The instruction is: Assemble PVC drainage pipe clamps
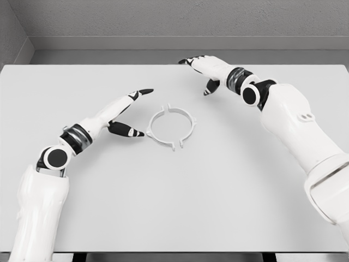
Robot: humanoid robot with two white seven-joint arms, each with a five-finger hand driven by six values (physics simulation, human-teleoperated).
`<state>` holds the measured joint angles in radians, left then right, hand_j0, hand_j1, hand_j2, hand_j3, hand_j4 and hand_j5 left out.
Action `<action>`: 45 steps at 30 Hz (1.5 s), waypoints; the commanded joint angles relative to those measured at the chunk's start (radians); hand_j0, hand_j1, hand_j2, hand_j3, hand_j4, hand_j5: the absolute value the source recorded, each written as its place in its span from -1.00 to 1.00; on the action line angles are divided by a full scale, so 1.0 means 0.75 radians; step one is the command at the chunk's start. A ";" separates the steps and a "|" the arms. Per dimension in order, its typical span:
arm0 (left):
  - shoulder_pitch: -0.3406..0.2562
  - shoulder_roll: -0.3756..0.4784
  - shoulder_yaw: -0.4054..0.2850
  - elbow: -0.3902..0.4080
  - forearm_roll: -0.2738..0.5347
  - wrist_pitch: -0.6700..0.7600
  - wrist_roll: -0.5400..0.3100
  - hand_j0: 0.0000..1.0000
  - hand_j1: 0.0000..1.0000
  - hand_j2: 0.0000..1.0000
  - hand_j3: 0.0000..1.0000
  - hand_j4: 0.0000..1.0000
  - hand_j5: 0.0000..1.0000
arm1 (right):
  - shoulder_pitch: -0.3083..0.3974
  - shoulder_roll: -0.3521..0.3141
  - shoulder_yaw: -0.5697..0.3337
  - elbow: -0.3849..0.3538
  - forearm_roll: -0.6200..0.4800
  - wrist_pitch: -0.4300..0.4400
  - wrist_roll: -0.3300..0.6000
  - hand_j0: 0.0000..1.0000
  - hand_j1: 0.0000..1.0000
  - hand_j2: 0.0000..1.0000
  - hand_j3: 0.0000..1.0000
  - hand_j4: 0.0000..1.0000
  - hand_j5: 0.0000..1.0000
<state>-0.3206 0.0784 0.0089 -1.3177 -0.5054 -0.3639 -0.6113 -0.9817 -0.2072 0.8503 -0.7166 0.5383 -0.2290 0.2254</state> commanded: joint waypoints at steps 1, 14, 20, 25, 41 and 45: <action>0.000 -0.004 0.000 0.006 0.011 0.041 0.001 1.00 1.00 1.00 1.00 1.00 1.00 | 0.000 -0.055 0.044 -0.053 -0.004 0.001 0.004 1.00 1.00 1.00 1.00 1.00 1.00; -0.039 -0.013 -0.002 0.063 0.009 0.046 0.001 1.00 1.00 1.00 1.00 1.00 1.00 | 0.016 -0.172 0.069 -0.231 -0.033 0.005 0.084 1.00 1.00 1.00 1.00 1.00 1.00; -0.055 -0.011 0.000 0.084 0.009 0.084 0.001 1.00 1.00 1.00 1.00 1.00 1.00 | 0.022 -0.188 0.067 -0.247 -0.035 0.005 0.084 1.00 1.00 1.00 1.00 1.00 1.00; -0.061 -0.013 -0.002 0.100 0.005 0.084 0.001 1.00 1.00 1.00 1.00 1.00 1.00 | 0.022 -0.198 0.065 -0.249 -0.035 0.005 0.084 1.00 1.00 1.00 1.00 1.00 1.00; -0.061 -0.047 -0.004 0.106 -0.001 0.084 0.001 1.00 1.00 1.00 1.00 1.00 1.00 | 0.022 -0.208 0.057 -0.249 -0.035 0.003 0.084 1.00 1.00 1.00 1.00 1.00 1.00; -0.061 -0.053 -0.006 0.104 -0.001 0.084 0.001 1.00 1.00 1.00 1.00 1.00 1.00 | 0.022 -0.208 0.057 -0.249 -0.035 0.003 0.084 1.00 1.00 1.00 1.00 1.00 1.00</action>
<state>-0.3666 0.0424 0.0045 -1.2382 -0.5129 -0.3016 -0.6113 -0.9649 -0.3632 0.8937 -0.9032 0.5141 -0.2276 0.2890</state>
